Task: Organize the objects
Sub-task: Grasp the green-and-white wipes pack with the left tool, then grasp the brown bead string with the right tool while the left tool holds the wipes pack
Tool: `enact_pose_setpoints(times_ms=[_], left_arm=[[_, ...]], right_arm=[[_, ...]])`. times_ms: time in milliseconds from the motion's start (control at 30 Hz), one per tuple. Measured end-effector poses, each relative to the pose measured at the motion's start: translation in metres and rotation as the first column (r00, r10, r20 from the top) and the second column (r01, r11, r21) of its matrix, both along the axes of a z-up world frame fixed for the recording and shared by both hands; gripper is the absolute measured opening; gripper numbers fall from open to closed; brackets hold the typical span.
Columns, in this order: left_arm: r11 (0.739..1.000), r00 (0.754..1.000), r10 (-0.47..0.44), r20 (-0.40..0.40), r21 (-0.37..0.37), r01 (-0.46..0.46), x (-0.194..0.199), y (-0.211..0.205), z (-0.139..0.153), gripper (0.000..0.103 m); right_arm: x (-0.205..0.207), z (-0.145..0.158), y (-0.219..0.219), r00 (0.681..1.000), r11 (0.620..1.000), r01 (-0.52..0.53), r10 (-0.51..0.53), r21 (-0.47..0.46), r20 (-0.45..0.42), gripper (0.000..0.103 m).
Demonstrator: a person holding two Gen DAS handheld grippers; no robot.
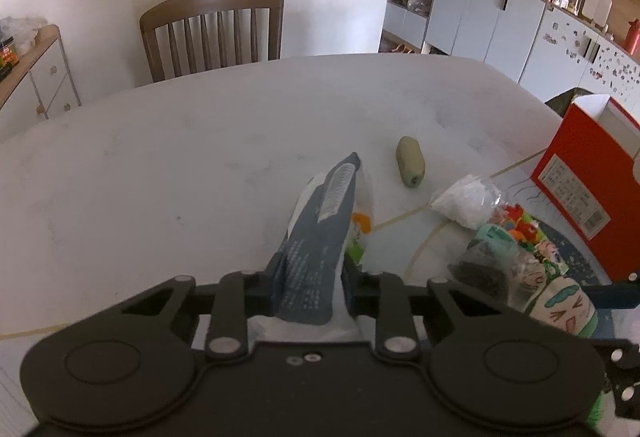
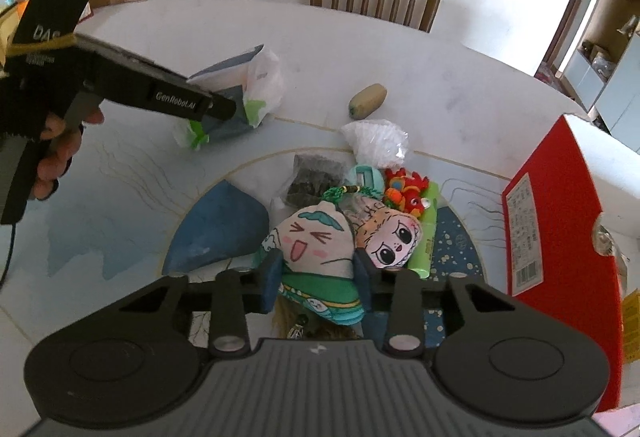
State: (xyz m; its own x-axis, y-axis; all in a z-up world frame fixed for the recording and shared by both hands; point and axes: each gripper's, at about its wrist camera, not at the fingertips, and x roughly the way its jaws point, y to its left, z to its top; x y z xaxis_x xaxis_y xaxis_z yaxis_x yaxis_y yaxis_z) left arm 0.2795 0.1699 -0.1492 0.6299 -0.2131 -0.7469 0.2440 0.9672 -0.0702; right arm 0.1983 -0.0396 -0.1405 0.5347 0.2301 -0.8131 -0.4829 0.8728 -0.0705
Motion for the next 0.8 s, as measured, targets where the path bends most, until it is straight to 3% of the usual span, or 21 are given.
enact_pose_setpoints(times_ms=[100, 500, 800], left_arm=[[1.0, 1.0, 0.001, 0.008, -0.015, -0.001, -0.004, 0.0, 0.005, 0.025], [0.999, 1.0, -0.008, 0.026, -0.05, 0.009, -0.027, 0.002, 0.022, 0.025], [0.998, 0.999, -0.02, 0.028, -0.05, 0.022, -0.042, -0.001, 0.028, 0.025]], right_arm=[[-0.005, 0.009, -0.003, 1.0, 1.0, 0.007, -0.007, 0.026, 0.011, 0.018], [-0.046, 0.053, -0.01, 0.997, 0.987, -0.068, 0.063, 0.145, 0.035, 0.015], [-0.06, 0.028, -0.004, 0.994, 0.986, -0.079, 0.088, 0.148, -0.058, 0.016]])
